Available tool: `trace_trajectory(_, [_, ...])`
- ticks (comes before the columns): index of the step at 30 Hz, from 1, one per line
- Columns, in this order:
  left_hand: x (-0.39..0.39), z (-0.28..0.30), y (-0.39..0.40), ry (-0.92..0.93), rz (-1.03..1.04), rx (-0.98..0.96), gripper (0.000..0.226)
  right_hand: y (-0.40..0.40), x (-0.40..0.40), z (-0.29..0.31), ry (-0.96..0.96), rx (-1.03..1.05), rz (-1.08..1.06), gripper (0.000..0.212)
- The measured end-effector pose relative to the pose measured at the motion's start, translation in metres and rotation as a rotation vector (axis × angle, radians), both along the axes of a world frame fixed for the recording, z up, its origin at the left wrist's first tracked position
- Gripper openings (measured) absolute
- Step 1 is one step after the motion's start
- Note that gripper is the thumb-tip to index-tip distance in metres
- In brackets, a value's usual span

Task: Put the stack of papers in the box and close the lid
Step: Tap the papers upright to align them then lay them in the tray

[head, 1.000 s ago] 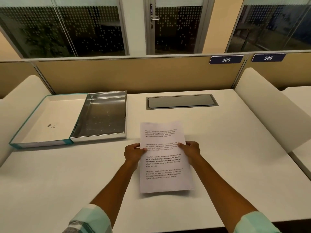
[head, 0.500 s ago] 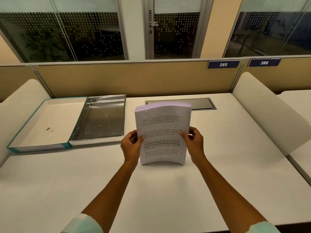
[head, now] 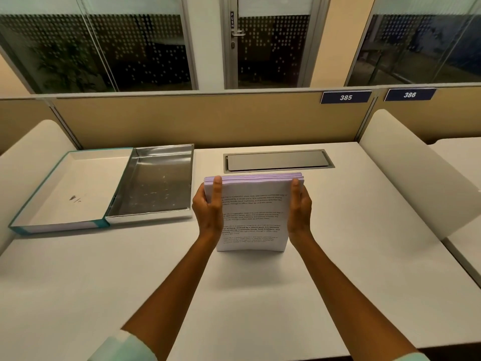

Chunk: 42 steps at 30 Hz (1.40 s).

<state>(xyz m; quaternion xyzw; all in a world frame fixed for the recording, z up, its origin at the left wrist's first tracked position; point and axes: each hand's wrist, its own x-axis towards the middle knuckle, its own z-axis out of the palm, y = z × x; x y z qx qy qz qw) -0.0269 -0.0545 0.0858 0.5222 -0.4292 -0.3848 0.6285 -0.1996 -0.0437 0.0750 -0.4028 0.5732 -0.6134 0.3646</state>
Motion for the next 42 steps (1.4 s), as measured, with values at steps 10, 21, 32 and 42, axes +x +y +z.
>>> trace_trajectory(10, [-0.008,0.012,-0.013,0.027,0.135,0.162,0.043,-0.015,0.003,0.019,-0.055,0.164,-0.155,0.051])
trace_trajectory(21, [0.014,-0.012,0.004,0.063,-0.21,0.009,0.064,-0.004,0.0,0.001,-0.039,0.083,-0.047,0.067])
trace_trajectory(32, [0.049,-0.076,0.02,-0.392,-0.308,0.176,0.039,0.03,-0.043,-0.093,0.249,0.224,0.294,0.038])
trace_trajectory(42, [0.049,-0.082,0.014,-0.459,-0.223,0.29,0.029,0.017,-0.056,-0.09,0.309,0.245,0.28,0.022])
